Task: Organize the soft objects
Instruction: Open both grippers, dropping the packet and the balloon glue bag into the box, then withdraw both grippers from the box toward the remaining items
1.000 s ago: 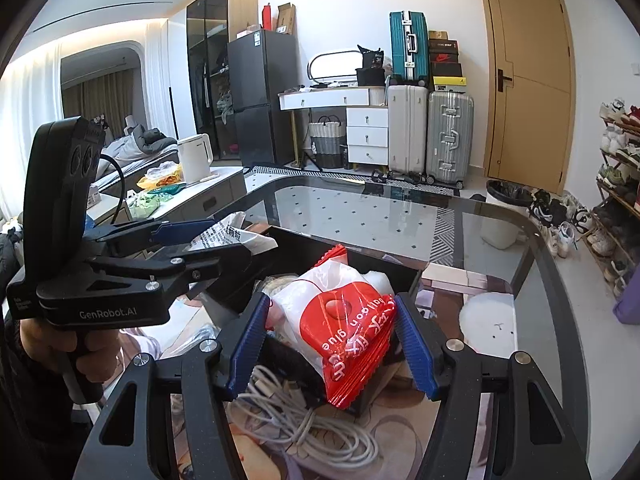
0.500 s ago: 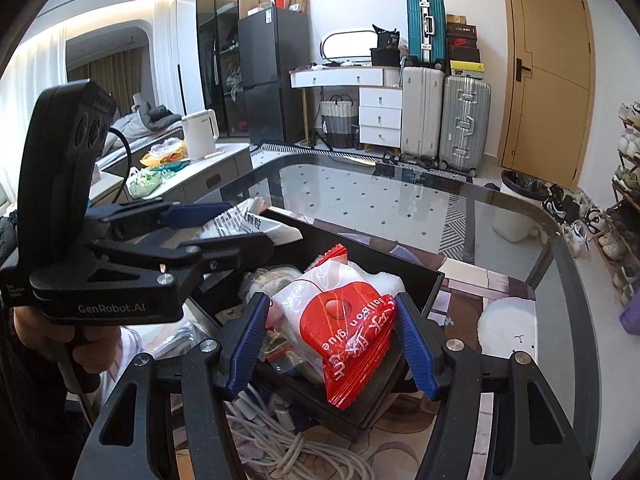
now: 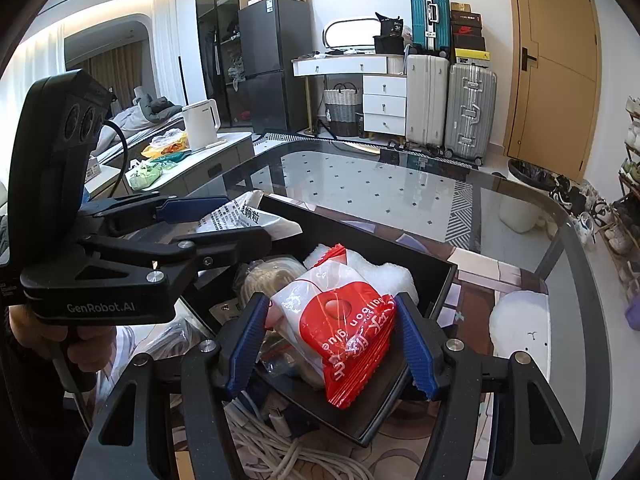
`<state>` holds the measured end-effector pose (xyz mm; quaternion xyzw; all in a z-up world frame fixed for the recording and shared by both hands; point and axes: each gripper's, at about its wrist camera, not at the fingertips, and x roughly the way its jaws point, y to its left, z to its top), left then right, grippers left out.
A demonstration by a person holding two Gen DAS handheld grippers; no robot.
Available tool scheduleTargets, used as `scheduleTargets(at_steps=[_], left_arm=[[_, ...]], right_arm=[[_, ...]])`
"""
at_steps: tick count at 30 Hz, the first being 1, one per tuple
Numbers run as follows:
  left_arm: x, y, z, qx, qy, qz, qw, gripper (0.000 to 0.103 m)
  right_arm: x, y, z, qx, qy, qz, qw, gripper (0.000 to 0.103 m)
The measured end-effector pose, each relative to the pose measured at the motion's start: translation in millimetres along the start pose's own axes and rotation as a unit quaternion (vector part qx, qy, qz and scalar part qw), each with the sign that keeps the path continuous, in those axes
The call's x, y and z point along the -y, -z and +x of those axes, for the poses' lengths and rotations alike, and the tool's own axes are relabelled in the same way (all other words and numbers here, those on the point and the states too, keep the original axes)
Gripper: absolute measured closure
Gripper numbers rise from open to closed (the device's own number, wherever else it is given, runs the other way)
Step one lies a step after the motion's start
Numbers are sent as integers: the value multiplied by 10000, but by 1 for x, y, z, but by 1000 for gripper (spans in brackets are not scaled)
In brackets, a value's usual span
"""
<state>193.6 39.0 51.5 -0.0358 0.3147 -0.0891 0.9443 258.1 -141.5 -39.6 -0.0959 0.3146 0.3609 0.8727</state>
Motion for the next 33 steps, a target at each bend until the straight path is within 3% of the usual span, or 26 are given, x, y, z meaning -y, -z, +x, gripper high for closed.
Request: scheduleTargets(at_steps=[7, 9, 12, 14, 15, 17, 20, 22, 33], left_arm=[[5, 4, 3, -71, -5, 95, 9999, 38], [7, 4, 3, -69, 14, 101, 9999, 38], [8, 4, 3, -71, 36, 110, 9999, 37], [10, 5, 2, -90, 35, 122, 9999, 32], [10, 6, 2, -117, 46, 91, 9999, 24], [9, 8, -1, -118, 150, -22, 9998, 21], [10, 9, -8, -45, 219, -87, 9997, 12], [12, 9, -16, 62, 165, -39, 9998, 0], [12, 36, -49, 100, -129, -49, 9999, 0]], right_arm=[[-3, 1, -8, 123, 200, -128, 9996, 27], [-1, 3, -14, 164, 224, -94, 9996, 16], [2, 6, -23, 239, 263, 9, 9994, 15], [5, 9, -27, 261, 319, 81, 9991, 13], [6, 10, -29, 267, 341, 108, 9990, 7], [7, 14, -34, 276, 351, 159, 9989, 1], [7, 24, -44, 312, 338, 232, 9987, 1], [7, 30, -48, 290, 338, 279, 9986, 1], [11, 64, -56, 5, 404, 743, 9964, 1]])
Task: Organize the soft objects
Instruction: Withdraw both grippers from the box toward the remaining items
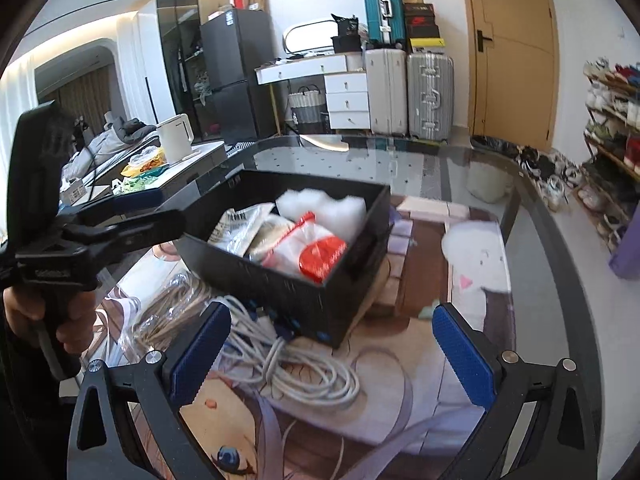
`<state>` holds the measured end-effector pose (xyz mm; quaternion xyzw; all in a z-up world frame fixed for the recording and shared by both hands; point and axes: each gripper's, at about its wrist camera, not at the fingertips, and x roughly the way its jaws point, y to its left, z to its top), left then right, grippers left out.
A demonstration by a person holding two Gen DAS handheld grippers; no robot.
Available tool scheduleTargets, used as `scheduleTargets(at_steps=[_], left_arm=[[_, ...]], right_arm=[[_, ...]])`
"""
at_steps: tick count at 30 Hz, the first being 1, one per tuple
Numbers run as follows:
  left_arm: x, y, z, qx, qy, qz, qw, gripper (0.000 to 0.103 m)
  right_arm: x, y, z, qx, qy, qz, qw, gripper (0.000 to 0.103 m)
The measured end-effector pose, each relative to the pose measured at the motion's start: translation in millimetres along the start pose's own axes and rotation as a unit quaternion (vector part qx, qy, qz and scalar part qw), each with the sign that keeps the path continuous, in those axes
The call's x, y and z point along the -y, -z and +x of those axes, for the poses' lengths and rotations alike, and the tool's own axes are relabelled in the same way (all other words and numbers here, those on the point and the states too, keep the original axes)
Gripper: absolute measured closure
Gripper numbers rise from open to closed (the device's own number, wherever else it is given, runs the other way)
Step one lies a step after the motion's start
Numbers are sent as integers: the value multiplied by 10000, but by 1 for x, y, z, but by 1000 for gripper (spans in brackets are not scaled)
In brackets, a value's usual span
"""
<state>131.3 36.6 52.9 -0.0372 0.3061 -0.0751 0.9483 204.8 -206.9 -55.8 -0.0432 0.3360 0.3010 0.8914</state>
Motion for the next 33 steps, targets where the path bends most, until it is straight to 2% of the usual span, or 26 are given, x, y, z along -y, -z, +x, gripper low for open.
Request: scheduleTargets(at_steps=[7, 10, 23, 33], left_arm=[[-5, 29, -7, -47, -496, 112, 9987, 0], [-6, 38, -7, 10, -354, 119, 9993, 0], [-8, 55, 0, -436, -10, 80, 9990, 0], [-8, 56, -1, -398, 136, 60, 9991, 0]], right_arm=[[1, 13, 10, -344, -45, 264, 9990, 1], [-1, 15, 13, -434, 17, 273, 9987, 1], [-11, 23, 36, -872, -177, 320, 9955, 1], [-22, 15, 54, -976, 180, 318, 9946, 1]])
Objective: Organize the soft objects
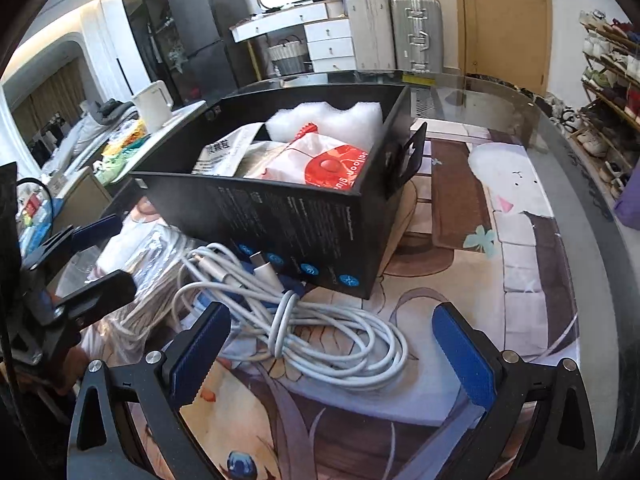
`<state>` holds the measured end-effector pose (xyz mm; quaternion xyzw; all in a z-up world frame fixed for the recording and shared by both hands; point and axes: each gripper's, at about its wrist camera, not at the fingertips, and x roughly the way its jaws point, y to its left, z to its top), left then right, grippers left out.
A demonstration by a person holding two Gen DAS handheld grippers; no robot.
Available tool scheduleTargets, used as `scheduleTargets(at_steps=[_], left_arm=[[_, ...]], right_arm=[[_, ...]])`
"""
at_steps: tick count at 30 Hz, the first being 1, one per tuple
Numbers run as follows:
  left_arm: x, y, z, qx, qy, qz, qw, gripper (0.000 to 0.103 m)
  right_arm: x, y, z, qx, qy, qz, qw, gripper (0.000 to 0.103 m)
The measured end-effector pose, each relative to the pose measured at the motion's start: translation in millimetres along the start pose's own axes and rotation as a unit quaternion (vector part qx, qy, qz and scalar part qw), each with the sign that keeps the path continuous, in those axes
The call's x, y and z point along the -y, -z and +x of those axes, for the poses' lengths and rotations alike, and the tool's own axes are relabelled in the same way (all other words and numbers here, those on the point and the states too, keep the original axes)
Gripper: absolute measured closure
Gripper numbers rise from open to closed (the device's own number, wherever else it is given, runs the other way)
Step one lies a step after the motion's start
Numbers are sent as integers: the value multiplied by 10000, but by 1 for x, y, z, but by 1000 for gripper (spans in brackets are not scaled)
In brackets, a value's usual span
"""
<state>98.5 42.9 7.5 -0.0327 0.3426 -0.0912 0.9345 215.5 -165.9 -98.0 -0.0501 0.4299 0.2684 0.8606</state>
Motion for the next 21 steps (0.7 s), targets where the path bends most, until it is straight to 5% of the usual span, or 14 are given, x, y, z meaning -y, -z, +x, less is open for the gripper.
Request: scheduleTargets(at_steps=[21], left_arm=[[1, 2, 0, 19, -48, 63, 10000, 0]], right_arm=[[41, 4, -4, 45, 195, 314, 9993, 1]])
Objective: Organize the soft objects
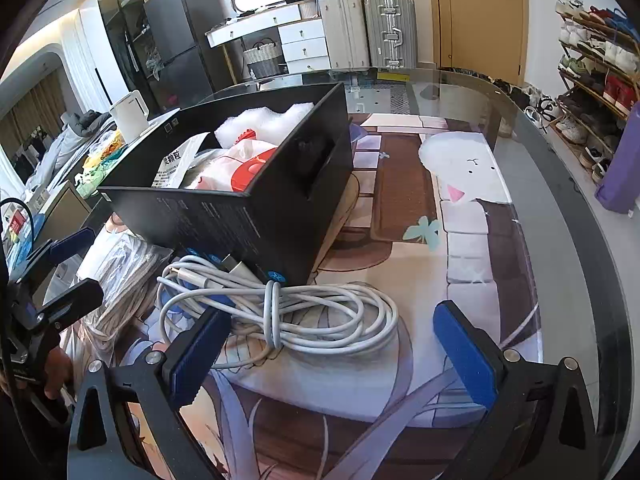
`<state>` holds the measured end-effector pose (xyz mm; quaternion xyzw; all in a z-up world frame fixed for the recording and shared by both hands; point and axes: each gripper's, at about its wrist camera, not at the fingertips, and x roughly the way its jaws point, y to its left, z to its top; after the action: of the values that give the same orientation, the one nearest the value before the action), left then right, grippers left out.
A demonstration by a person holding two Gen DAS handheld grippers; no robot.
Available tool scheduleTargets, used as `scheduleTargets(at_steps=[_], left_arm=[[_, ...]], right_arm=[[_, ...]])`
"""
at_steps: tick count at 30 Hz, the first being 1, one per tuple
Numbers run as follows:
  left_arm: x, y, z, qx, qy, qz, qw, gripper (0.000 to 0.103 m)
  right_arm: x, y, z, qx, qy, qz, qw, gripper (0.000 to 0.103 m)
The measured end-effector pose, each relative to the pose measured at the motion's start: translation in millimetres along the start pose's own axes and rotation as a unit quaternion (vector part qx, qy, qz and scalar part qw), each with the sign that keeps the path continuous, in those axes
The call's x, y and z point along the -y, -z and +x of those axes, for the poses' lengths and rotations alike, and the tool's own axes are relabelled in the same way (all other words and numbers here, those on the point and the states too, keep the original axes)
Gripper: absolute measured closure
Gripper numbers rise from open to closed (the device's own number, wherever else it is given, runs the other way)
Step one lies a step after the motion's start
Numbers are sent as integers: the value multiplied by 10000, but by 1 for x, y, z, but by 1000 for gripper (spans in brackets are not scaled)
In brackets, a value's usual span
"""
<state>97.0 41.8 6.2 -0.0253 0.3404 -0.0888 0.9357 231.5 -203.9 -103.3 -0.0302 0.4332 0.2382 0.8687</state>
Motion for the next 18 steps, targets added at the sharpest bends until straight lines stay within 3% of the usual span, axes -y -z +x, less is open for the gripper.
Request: scheduleTargets(at_steps=[8, 18], left_arm=[[1, 0, 0, 7, 6, 13, 10000, 0], [2, 1, 2, 4, 11, 13, 10000, 0]], right_arm=[[-6, 1, -1, 20, -12, -39, 10000, 1], [-15, 5, -7, 198, -299, -74, 9993, 23]])
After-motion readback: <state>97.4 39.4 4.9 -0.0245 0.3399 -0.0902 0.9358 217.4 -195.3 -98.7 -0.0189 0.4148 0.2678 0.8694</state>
